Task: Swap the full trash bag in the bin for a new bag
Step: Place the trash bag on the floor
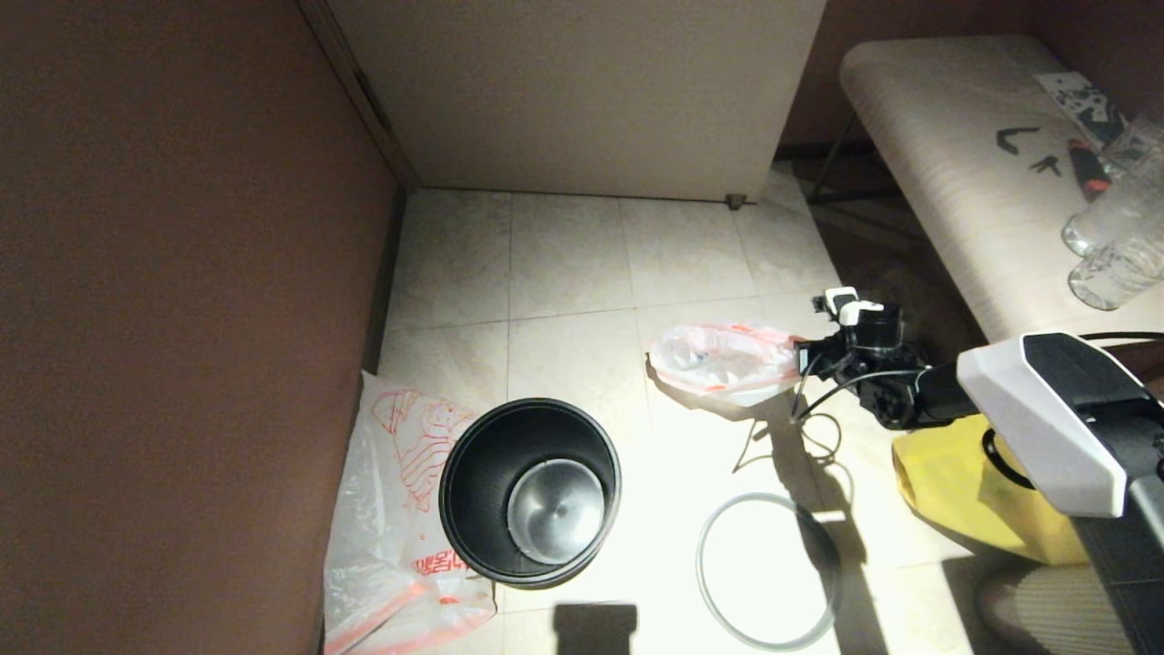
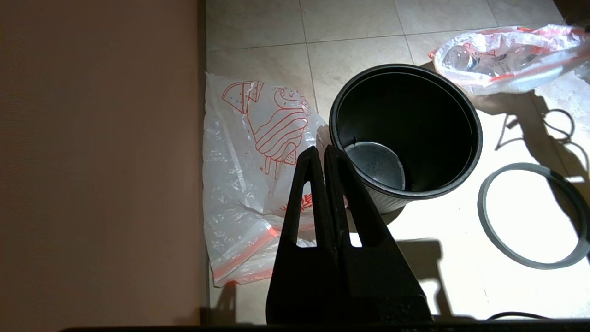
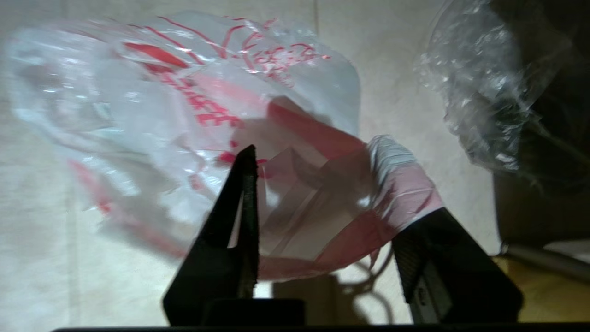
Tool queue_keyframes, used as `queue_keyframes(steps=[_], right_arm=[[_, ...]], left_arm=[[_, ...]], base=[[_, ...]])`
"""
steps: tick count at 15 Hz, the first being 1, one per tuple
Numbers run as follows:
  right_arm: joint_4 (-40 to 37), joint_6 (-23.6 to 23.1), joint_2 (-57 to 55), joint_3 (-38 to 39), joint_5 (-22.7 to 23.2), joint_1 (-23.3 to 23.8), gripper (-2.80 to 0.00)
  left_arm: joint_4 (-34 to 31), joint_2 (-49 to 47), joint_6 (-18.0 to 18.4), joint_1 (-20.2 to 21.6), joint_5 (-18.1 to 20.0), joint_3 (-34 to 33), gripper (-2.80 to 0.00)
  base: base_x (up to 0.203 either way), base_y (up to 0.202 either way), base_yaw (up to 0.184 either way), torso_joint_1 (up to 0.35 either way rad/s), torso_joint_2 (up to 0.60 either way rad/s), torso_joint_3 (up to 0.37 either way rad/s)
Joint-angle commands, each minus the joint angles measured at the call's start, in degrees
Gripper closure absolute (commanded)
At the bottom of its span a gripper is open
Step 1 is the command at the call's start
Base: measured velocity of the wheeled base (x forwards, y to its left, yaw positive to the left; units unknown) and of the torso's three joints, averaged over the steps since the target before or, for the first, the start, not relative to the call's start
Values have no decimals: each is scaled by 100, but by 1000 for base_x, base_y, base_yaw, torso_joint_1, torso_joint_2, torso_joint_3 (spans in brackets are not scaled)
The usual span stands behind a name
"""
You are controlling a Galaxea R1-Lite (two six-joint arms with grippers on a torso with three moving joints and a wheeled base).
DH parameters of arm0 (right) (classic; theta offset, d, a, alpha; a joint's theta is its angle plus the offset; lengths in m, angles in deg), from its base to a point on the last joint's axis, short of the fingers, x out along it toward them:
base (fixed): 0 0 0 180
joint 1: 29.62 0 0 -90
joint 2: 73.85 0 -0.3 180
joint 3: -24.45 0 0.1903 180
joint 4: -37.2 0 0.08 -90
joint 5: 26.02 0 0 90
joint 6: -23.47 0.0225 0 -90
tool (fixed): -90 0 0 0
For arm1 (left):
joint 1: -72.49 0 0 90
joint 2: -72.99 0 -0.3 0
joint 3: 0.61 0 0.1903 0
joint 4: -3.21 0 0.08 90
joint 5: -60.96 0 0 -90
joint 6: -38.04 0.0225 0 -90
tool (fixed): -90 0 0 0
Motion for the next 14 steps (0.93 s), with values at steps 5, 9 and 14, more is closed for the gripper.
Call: queue_keyframes(steps=[5, 9, 14], right_arm=[[-3435, 1429, 1439, -268, -396, -108, -280], [-4405, 2513, 1812, -311, -220, -356, -280], [-4725, 2570, 2888, 287, -324, -482, 0]], left_arm=[[3, -9, 0, 1, -1, -70, 0], [3, -9, 0, 1, -1, -70, 0], [3, -9, 0, 1, -1, -70, 0]], base=[[0, 0, 0, 0, 0, 0], [0, 0, 0, 0, 0, 0], [0, 0, 0, 0, 0, 0]])
